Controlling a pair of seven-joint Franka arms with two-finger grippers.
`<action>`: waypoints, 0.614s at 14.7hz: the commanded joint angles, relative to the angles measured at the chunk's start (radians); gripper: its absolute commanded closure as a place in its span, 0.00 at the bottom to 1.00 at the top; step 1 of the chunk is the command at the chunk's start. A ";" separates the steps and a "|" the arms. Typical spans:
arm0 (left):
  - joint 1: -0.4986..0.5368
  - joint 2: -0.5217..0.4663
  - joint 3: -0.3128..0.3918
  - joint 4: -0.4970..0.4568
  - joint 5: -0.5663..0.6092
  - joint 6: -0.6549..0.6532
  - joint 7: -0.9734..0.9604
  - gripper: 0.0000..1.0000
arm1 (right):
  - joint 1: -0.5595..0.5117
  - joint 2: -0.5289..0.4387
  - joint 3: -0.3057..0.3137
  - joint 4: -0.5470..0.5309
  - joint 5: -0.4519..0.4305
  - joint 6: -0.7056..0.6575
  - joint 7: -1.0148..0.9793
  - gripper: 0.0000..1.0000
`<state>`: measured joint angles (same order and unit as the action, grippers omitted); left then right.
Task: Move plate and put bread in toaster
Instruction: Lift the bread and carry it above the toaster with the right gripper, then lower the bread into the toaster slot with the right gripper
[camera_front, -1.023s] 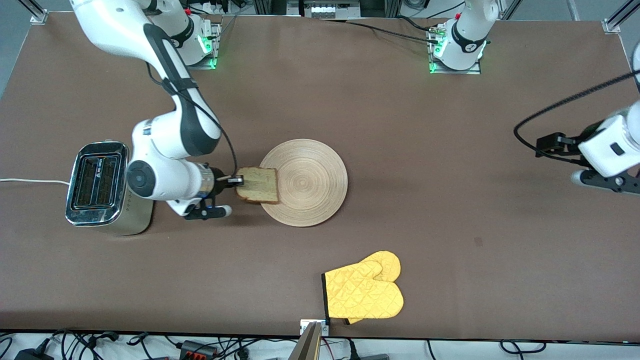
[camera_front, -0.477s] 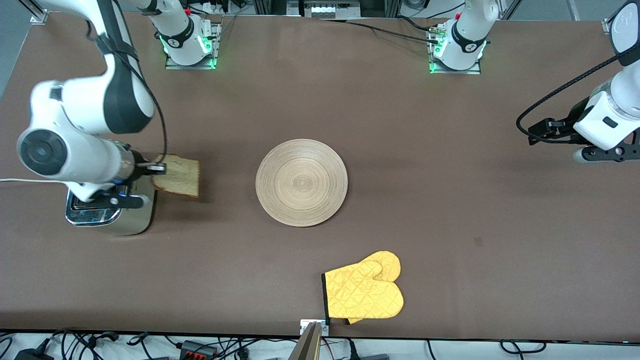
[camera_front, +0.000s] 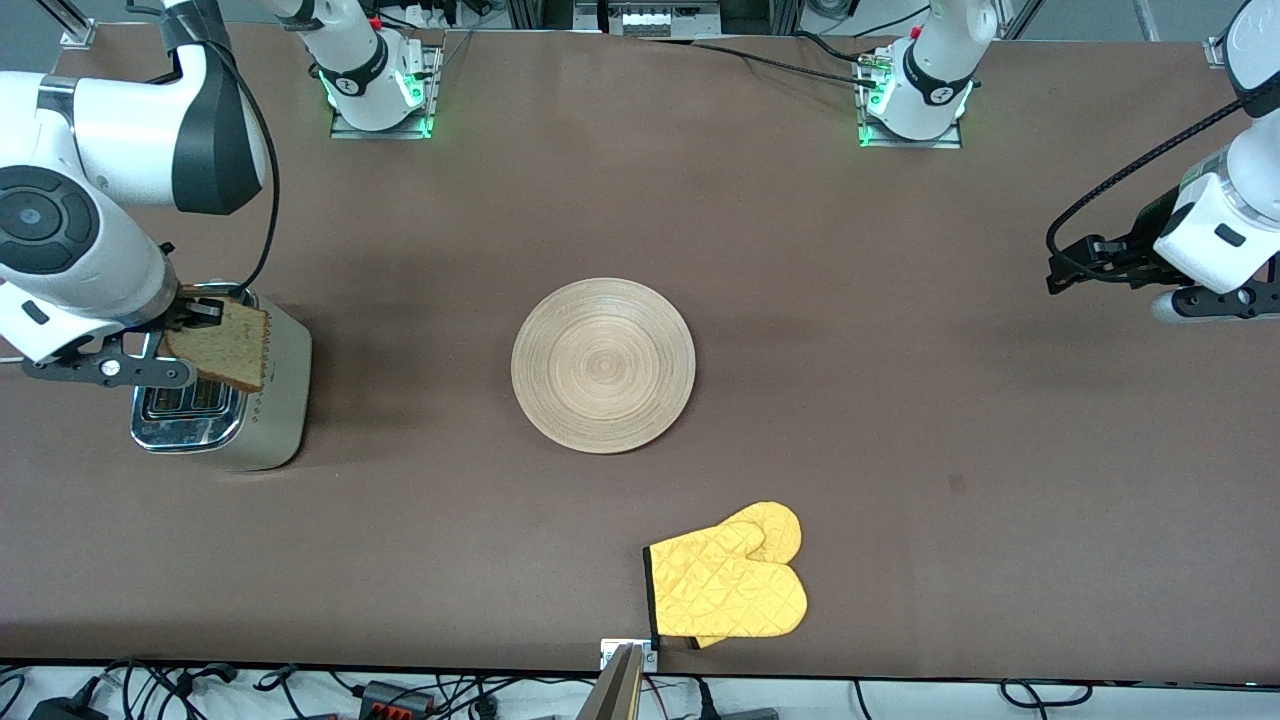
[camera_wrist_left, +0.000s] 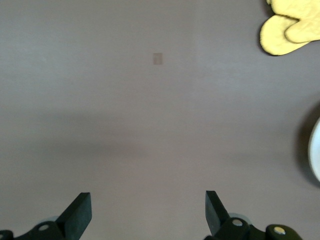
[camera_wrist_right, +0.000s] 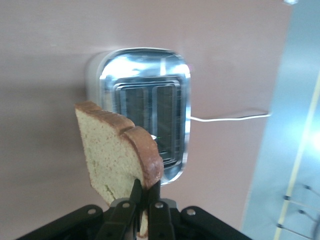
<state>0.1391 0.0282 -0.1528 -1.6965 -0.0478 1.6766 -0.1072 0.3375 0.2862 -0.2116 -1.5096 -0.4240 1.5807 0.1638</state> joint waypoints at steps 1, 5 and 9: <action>0.028 -0.013 0.016 -0.002 -0.058 0.005 0.046 0.00 | -0.001 0.005 0.000 -0.007 -0.073 -0.002 0.023 1.00; 0.031 -0.014 0.007 -0.003 -0.040 0.002 0.058 0.00 | -0.051 0.008 0.000 -0.075 -0.076 0.064 0.005 1.00; 0.028 -0.021 -0.028 0.000 0.034 -0.003 0.046 0.00 | -0.051 0.008 0.000 -0.081 -0.108 0.065 0.000 1.00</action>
<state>0.1650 0.0229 -0.1685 -1.6965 -0.0385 1.6770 -0.0674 0.2854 0.3101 -0.2152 -1.5773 -0.5036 1.6368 0.1661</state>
